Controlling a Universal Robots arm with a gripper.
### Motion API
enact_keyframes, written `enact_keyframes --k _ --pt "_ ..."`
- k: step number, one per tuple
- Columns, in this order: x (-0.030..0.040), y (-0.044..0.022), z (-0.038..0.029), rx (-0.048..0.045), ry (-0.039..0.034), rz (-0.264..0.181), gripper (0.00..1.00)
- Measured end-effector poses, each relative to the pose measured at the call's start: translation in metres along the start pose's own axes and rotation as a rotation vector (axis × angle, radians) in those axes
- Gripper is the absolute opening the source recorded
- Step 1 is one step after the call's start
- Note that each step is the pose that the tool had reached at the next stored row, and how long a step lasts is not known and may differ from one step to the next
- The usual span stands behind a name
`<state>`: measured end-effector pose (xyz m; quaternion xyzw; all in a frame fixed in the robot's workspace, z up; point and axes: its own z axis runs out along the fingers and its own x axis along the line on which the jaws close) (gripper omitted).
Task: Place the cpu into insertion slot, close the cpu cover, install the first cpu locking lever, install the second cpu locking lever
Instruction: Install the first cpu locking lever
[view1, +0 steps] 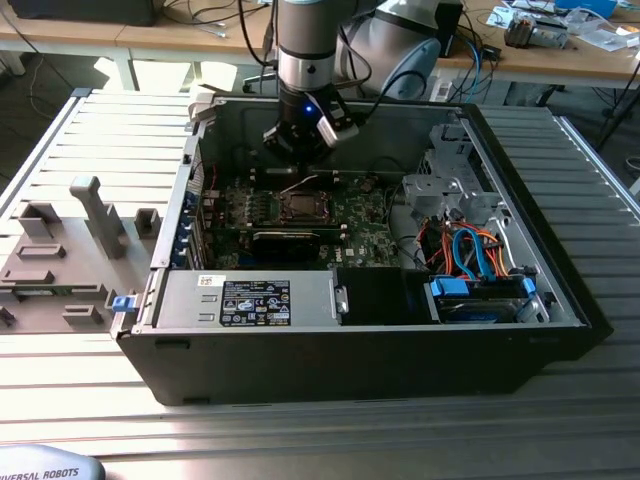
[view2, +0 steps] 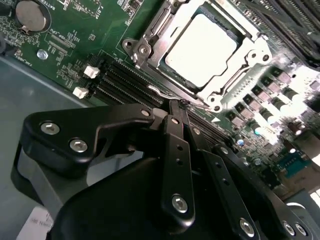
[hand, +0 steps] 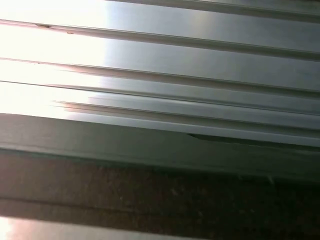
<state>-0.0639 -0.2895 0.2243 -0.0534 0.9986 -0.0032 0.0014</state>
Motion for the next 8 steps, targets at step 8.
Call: enact_keyframes --k 8 --pt "-0.0001 0.0003 -0.019 0.0104 0.0012 0.0 0.11"
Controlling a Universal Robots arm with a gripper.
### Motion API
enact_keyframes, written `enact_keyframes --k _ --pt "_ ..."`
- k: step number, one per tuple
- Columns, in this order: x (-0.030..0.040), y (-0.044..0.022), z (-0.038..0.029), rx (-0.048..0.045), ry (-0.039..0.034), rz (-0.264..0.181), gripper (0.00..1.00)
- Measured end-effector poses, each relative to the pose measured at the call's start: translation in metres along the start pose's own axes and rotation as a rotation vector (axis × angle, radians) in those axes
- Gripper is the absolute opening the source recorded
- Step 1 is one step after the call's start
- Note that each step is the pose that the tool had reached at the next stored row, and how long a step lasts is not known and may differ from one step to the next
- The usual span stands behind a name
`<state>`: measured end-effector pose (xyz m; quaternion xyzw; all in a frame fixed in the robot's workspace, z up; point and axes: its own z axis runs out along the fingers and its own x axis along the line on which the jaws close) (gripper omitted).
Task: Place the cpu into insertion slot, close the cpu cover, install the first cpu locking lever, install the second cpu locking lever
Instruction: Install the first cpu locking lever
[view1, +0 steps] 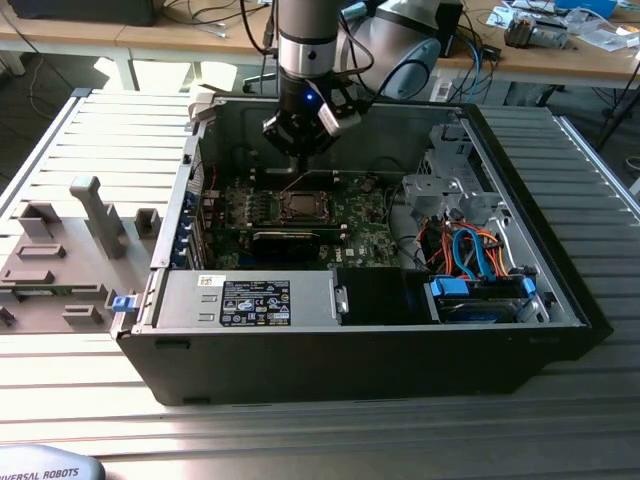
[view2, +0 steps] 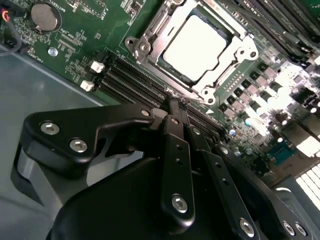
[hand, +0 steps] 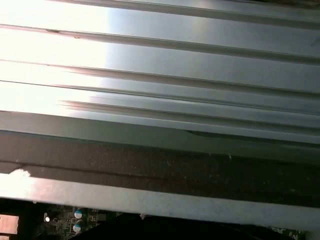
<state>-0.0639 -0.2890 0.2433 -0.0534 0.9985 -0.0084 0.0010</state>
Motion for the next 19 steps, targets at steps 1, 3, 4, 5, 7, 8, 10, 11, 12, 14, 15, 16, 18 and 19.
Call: enact_keyframes --k 1,3,4,5,7,8,10,11,12,14,15,16,18,19 --pt "0.0 0.0 -0.0017 0.001 0.0001 0.0 0.11" --pt "0.0001 0.0001 -0.0094 0.0083 0.0011 0.0 0.11" --pt "0.0 0.0003 -0.0126 0.0118 0.0012 0.0 0.11" --pt "-0.0001 0.0004 -0.014 0.0159 0.0017 0.0 0.11" --pt "0.0041 0.0009 -0.0109 0.0161 0.0016 0.0 0.11" --pt "0.0088 0.0015 -0.0072 0.0161 0.0015 0.0 0.11" --pt "0.0129 0.002 -0.0016 0.0161 0.0016 0.0 0.11" --pt "0.013 0.002 0.0002 0.0162 0.0016 0.0 0.11" --pt "0.0129 0.0021 0.0042 0.0162 0.0015 0.0 0.11" --pt "0.0129 0.0022 0.0105 0.0162 0.0015 -0.001 0.11" --pt "0.0129 0.0023 0.0132 0.0161 0.0015 -0.001 0.11" --pt "0.0129 0.0023 0.0148 0.0161 0.0014 -0.001 0.11" --pt "0.013 0.0024 0.0191 0.0162 0.0015 -0.001 0.11" --pt "0.013 0.0024 0.0218 0.0162 0.0016 -0.001 0.11"
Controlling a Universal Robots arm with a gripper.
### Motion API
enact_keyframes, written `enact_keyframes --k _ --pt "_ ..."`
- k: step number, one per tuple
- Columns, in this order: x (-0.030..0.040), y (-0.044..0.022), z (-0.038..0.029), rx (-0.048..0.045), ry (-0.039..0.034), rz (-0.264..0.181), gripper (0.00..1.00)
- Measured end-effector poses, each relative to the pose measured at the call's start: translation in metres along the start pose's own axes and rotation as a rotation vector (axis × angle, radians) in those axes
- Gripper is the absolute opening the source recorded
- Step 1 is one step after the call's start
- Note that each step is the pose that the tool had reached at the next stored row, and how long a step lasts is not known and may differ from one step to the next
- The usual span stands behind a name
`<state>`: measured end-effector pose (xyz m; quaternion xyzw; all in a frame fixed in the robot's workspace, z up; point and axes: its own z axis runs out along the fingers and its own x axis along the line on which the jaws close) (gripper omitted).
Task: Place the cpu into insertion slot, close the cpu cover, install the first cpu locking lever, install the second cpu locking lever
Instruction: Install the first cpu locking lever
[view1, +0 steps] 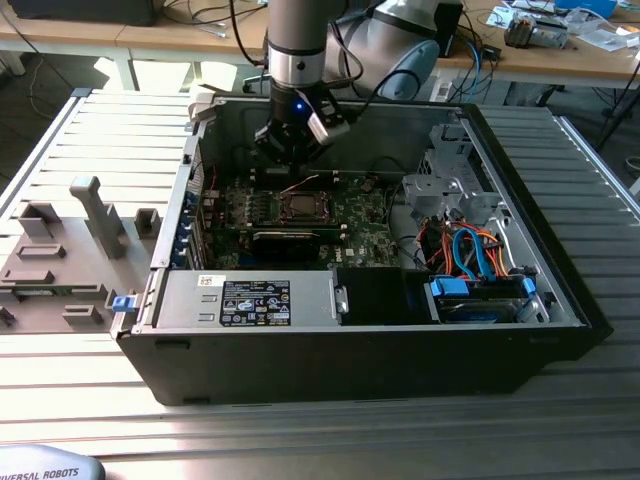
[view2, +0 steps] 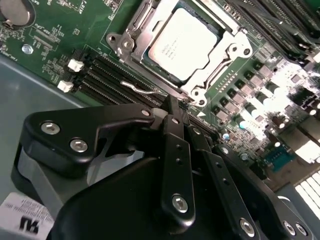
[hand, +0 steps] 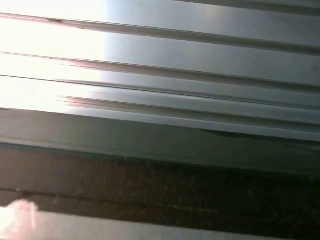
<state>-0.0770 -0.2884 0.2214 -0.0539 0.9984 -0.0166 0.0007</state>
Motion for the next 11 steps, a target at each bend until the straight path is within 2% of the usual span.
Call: enact_keyframes --k 4,11 --pt "-0.0001 0.0003 0.0084 -0.0001 0.0 0.0 0.11" --pt "-0.0011 0.0004 0.017 0.0001 0.0001 0.0 0.11"
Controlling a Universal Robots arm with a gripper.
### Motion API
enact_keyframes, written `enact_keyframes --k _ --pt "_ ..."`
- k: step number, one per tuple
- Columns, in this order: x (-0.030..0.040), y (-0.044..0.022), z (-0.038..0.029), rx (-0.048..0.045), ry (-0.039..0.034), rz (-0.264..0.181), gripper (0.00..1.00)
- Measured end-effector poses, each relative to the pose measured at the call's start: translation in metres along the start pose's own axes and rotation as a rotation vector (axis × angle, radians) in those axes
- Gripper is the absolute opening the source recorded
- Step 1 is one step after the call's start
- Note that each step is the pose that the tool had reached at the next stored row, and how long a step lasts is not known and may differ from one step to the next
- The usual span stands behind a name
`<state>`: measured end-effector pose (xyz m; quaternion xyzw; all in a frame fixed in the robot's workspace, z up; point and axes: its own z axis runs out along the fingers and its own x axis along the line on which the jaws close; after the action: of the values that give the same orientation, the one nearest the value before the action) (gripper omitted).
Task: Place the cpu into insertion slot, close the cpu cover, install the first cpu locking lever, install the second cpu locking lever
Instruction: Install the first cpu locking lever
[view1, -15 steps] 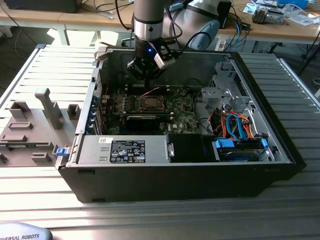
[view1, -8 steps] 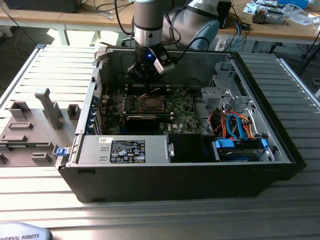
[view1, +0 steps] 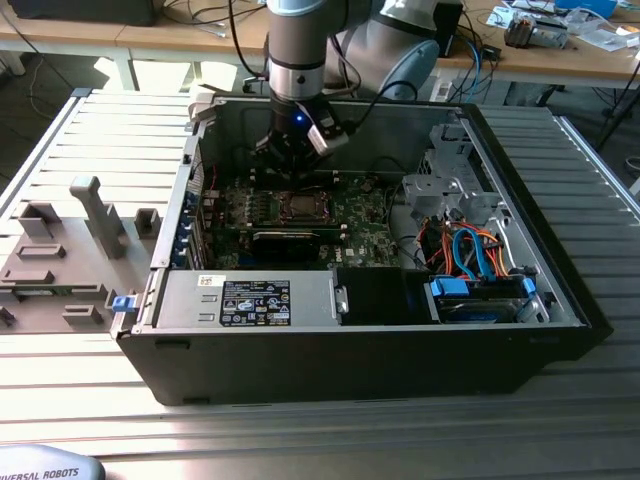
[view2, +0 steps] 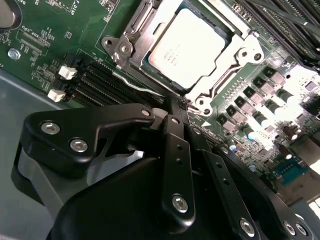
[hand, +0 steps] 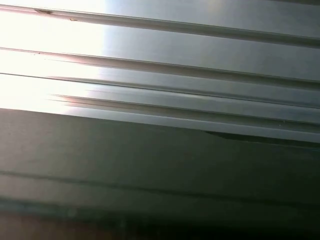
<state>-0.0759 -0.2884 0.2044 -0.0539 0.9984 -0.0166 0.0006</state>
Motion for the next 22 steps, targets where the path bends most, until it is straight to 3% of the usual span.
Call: enact_keyframes --k 22 --pt "-0.0174 -0.0018 0.0036 -0.0001 0.0001 0.0 0.11"
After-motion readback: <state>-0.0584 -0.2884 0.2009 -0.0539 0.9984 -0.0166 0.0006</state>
